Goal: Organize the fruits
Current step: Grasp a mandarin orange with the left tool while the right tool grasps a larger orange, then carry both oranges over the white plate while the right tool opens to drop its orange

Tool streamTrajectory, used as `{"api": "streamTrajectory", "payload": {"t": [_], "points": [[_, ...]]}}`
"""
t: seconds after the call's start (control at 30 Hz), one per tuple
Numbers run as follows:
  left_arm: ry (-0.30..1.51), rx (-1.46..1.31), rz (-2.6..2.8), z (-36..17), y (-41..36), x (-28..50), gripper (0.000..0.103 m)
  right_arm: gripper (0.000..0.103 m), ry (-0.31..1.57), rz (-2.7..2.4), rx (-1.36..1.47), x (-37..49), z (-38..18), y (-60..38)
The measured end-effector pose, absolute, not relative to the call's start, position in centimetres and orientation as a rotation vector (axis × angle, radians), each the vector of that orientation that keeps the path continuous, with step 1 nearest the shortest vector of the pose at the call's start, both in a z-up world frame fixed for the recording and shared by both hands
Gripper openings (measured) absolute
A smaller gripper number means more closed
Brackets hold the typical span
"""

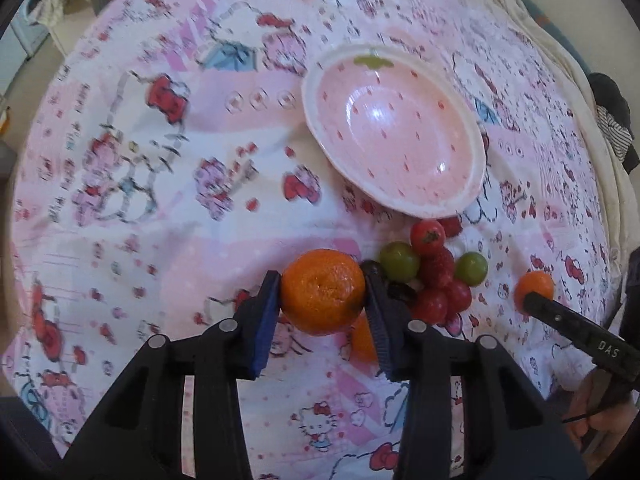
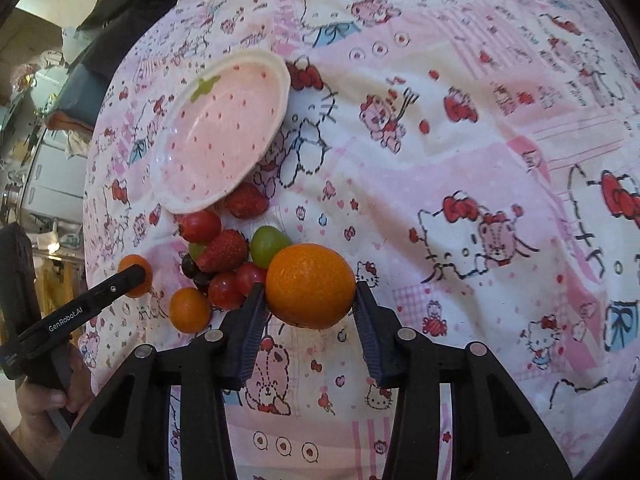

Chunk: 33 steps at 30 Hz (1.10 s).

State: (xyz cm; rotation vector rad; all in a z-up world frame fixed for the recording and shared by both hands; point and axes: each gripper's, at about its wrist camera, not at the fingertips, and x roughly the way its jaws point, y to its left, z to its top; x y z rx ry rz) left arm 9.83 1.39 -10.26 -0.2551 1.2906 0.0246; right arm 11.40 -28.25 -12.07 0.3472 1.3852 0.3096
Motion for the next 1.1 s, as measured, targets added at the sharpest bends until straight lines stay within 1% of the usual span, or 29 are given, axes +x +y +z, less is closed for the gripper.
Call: {"api": "streamTrajectory", "payload": {"t": [0.1,0.3,0.5,0.8,1.1], "points": [[1.229,-0.23,0.055,-8.8,1.8,10.0,0.037,0.045,1.34,0.281,0.379,11.4,-10.6,-29.1],[1.092,-0.162,0.028,-4.6,1.6,10.6,0.037,0.045,1.168,0.289,0.444,11.5,-5.8,-30.0],[1.03,-0.087,-0.01,-2.2,0.5,12.2,0.037,0.045,1.072,0.319,0.428,13.0,-2.5,-29.8],[1.03,-0.038,-0.031,-2.5,-0.7,15.8,0.037,0.045,1.046,0.332,0.391,17.0,-2.5,-28.8],[1.071,-0.038,-0.042,-5.7,-1.8,20.2,0.037,0.045,1.067,0.345,0.374,21.1,-4.4,-26.6]]}}
